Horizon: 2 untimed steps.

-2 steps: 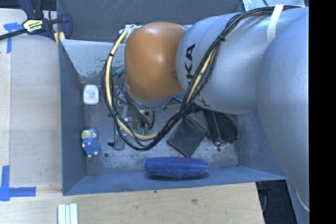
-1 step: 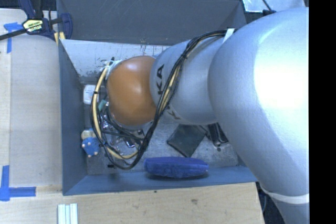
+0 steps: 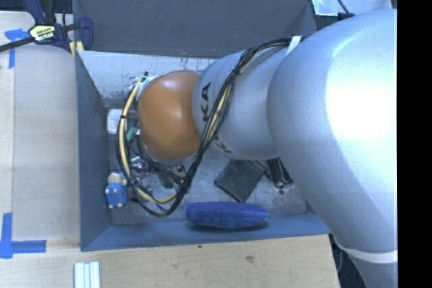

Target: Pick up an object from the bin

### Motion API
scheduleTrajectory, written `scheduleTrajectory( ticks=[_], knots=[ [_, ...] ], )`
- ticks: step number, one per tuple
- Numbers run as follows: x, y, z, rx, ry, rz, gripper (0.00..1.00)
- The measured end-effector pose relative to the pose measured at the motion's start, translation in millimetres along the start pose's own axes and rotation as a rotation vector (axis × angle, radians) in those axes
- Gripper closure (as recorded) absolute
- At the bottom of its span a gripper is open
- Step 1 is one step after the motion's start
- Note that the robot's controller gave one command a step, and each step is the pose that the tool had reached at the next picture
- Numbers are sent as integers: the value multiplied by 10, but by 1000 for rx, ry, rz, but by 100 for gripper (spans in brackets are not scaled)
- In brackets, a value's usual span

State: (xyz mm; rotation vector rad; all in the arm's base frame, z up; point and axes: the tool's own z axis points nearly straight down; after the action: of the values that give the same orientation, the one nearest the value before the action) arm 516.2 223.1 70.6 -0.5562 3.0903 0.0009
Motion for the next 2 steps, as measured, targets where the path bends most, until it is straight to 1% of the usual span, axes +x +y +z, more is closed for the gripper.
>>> scheduleTrajectory(
  ticks=[1,2],
  knots=[
    [-84,-42,-1417,0,-10,90,100],
    [-65,-45,-1366,0,-1,91,0]
  ],
)
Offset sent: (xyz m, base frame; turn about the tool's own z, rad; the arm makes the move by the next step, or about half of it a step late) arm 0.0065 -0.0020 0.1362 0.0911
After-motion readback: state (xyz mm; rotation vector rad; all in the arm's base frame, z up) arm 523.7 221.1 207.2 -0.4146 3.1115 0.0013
